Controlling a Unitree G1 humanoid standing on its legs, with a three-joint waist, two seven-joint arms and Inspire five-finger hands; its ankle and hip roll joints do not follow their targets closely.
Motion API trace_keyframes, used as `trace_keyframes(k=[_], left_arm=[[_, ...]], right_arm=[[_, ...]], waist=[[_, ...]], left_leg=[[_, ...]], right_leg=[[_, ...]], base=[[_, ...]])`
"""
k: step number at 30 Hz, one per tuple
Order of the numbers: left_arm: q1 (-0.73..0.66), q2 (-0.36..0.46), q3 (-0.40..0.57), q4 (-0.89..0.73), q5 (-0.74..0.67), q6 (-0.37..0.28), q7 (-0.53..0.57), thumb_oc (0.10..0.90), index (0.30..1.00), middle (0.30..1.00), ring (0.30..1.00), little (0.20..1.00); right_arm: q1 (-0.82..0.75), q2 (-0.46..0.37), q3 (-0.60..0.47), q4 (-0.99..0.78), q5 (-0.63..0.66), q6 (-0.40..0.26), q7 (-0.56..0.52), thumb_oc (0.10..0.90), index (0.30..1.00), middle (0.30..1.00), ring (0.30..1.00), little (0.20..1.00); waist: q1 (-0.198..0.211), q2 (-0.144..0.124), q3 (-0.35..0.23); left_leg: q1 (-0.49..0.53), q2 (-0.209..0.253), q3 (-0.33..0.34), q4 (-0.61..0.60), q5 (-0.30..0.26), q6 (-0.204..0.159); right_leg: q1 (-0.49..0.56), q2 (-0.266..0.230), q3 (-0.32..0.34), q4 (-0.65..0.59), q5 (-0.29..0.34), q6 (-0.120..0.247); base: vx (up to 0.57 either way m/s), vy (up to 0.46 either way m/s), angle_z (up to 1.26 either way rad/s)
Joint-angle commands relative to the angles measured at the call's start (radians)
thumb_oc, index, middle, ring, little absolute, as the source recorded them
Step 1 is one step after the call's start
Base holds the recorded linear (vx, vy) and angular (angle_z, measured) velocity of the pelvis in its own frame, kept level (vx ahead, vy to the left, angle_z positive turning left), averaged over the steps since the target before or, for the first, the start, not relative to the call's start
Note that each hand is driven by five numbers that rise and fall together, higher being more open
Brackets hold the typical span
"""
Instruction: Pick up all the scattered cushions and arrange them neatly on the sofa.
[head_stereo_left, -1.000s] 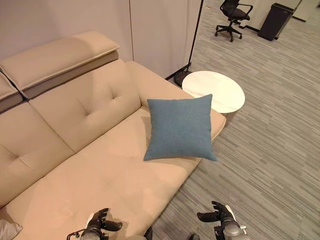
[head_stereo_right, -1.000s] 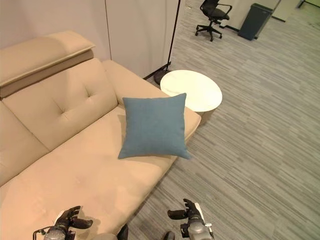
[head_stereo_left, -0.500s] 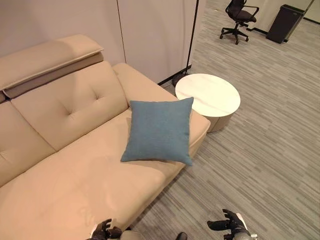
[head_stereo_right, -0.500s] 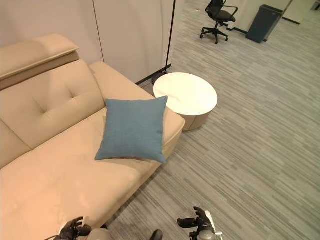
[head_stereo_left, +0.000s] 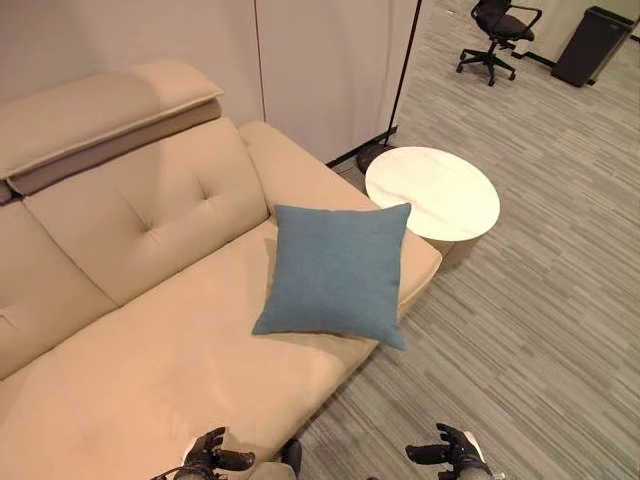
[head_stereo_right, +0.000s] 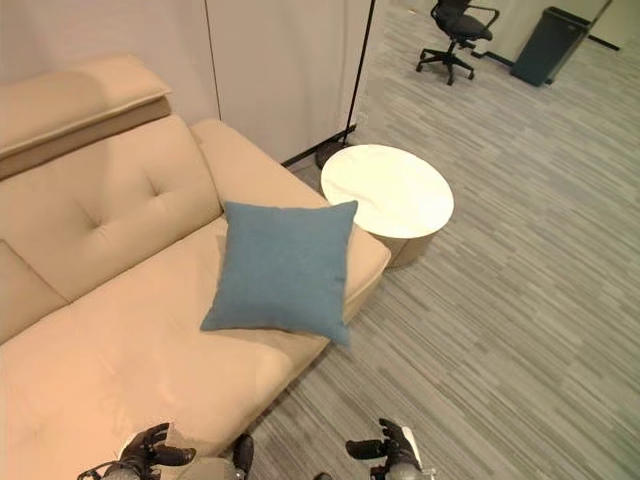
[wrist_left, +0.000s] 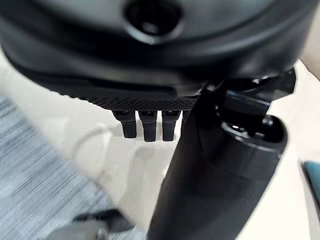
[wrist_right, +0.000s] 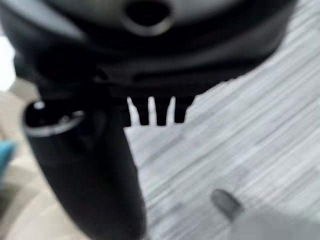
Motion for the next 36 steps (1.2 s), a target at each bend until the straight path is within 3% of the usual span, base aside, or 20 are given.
trace_keyframes(k=[1,4,6,7,11,13,14,16,19,20,27,36], left_arm=[[-0.004,0.031,0.008,-0.014,-0.008,-0.029,0.015,0.800,0.900,0.900,0.900,0.900],[-0.011,0.030,0.008,-0.013,-0.014,-0.032,0.020,0.800,0.900,0.900,0.900,0.900],[-0.025,0.026,0.000,-0.003,-0.017,-0.038,0.028,0.800,0.900,0.900,0.900,0.900],[-0.027,0.025,-0.003,0.004,-0.013,-0.037,0.029,0.800,0.900,0.900,0.900,0.900],[-0.030,0.014,-0.008,0.016,-0.015,-0.040,0.028,0.800,0.900,0.900,0.900,0.900],[-0.034,0.000,-0.012,0.016,-0.032,-0.042,0.023,0.800,0.900,0.900,0.900,0.900],[-0.045,-0.021,-0.023,0.009,-0.044,-0.046,0.023,0.800,0.900,0.900,0.900,0.900],[-0.046,-0.028,-0.027,0.005,-0.047,-0.047,0.025,0.800,0.900,0.900,0.900,0.900],[-0.054,-0.042,-0.041,-0.018,-0.038,-0.046,0.022,0.800,0.900,0.900,0.900,0.900],[-0.052,-0.043,-0.041,-0.018,-0.035,-0.044,0.022,0.800,0.900,0.900,0.900,0.900],[-0.031,-0.043,-0.036,-0.001,-0.011,-0.033,0.022,0.800,0.900,0.900,0.900,0.900],[0.009,-0.035,-0.055,-0.025,0.015,-0.037,0.019,0.800,0.900,0.900,0.900,0.900]], right_arm=[[-0.030,-0.046,-0.007,-0.055,0.007,-0.028,-0.015,0.800,0.900,0.900,0.900,0.900],[-0.032,-0.049,-0.004,-0.055,0.006,-0.028,-0.016,0.800,0.900,0.900,0.900,0.900],[-0.038,-0.054,-0.002,-0.052,0.008,-0.025,-0.018,0.800,0.900,0.900,0.900,0.900],[-0.038,-0.052,-0.001,-0.049,0.009,-0.025,-0.016,0.800,0.900,0.900,0.900,0.900],[-0.030,-0.053,0.008,-0.045,0.004,-0.029,-0.015,0.800,0.900,0.900,0.900,0.900],[-0.024,-0.058,0.006,-0.047,0.013,-0.036,-0.015,0.800,0.900,0.900,0.900,0.900],[-0.019,-0.072,-0.011,-0.059,0.034,-0.049,-0.024,0.800,0.900,0.900,0.900,0.900],[-0.016,-0.076,-0.015,-0.064,0.040,-0.050,-0.027,0.800,0.900,0.900,0.900,0.900],[0.000,-0.094,-0.039,-0.077,0.060,-0.051,-0.035,0.800,0.900,0.900,0.900,0.900],[0.005,-0.096,-0.043,-0.078,0.061,-0.050,-0.036,0.800,0.900,0.900,0.900,0.900],[0.032,-0.107,-0.079,-0.101,0.064,-0.058,-0.055,0.800,0.900,0.900,0.900,0.900],[-0.046,-0.236,-0.134,-0.277,0.097,-0.088,-0.094,0.800,0.900,0.900,0.900,0.900]], waist=[[0.026,0.000,-0.001],[0.015,-0.001,-0.006],[-0.013,-0.008,-0.010],[-0.017,-0.015,-0.016],[-0.025,-0.028,-0.026],[-0.032,-0.031,-0.032],[-0.048,-0.031,-0.024],[-0.056,-0.032,-0.020],[-0.085,-0.027,-0.008],[-0.088,-0.023,-0.010],[-0.108,0.010,-0.033],[-0.098,0.025,-0.012]], left_leg=[[-0.006,0.015,-0.132,0.046,-0.070,-0.030],[0.008,0.013,-0.154,0.030,-0.072,-0.040],[0.035,0.011,-0.198,0.006,-0.077,-0.054],[0.041,0.008,-0.212,0.001,-0.078,-0.058],[0.048,0.028,-0.239,0.002,-0.081,-0.086],[0.031,0.056,-0.251,0.005,-0.067,-0.119],[-0.017,0.081,-0.224,0.044,-0.045,-0.147],[-0.031,0.093,-0.188,0.058,-0.036,-0.153],[-0.074,0.123,-0.041,0.092,-0.022,-0.152],[-0.071,0.126,-0.028,0.080,-0.020,-0.153],[-0.006,0.123,-0.019,-0.042,-0.003,-0.155],[0.013,0.119,-0.004,-0.083,-0.001,-0.152]], right_leg=[[0.049,0.059,0.067,-0.149,0.046,0.003],[0.048,0.061,0.103,-0.261,0.048,0.000],[0.031,0.089,0.198,-0.377,0.075,0.007],[0.040,0.101,0.215,-0.394,0.070,0.004],[0.077,0.114,0.192,-0.434,0.066,-0.009],[0.096,0.128,0.152,-0.466,0.060,-0.023],[0.131,0.133,0.092,-0.520,0.060,-0.036],[0.142,0.132,0.075,-0.536,0.060,-0.038],[0.164,0.128,0.036,-0.585,0.065,-0.039],[0.162,0.130,0.037,-0.585,0.064,-0.037],[0.144,0.145,0.054,-0.585,0.059,-0.025],[0.116,0.150,0.079,-0.585,0.067,-0.014]], base=[[0.25,-0.007,0.35],[0.17,-0.074,0.33],[0.25,-0.145,0.44],[0.20,-0.116,0.61],[0.17,-0.200,0.65],[0.09,-0.265,0.77],[0.08,-0.314,0.76],[0.03,-0.154,0.86],[0.00,-0.067,0.30],[0.01,-0.038,0.12],[0.06,0.027,-0.04],[0.01,0.033,-0.13]])
